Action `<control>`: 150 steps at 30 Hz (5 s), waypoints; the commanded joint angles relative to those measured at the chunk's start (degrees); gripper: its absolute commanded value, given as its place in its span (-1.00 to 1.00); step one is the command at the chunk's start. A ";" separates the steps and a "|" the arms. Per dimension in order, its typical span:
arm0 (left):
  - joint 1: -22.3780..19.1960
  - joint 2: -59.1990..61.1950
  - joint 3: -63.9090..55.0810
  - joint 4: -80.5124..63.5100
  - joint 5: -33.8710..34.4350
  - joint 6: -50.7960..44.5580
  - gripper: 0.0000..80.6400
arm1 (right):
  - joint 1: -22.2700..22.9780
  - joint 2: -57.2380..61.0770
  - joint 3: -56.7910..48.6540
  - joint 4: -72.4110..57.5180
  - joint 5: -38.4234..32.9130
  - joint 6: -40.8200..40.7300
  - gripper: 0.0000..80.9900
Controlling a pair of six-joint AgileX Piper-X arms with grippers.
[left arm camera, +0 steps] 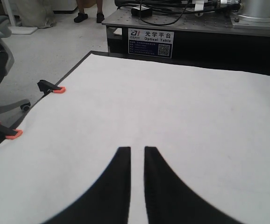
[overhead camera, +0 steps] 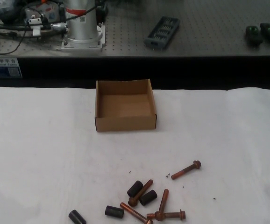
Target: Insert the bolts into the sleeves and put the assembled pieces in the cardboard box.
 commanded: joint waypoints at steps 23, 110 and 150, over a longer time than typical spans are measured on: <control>-0.05 -0.17 -0.77 -0.67 -0.31 0.11 -0.79 | 0.02 -0.35 -0.26 -0.49 -0.25 4.15 -0.94; -0.05 -0.17 -0.77 -0.67 29.53 -24.11 -0.79 | 0.02 -0.35 -0.26 -0.52 -0.69 5.75 -0.94; -0.05 -0.17 -9.35 -12.50 58.83 -30.92 -0.79 | 0.02 -0.35 -10.59 1.48 -16.53 23.23 -0.94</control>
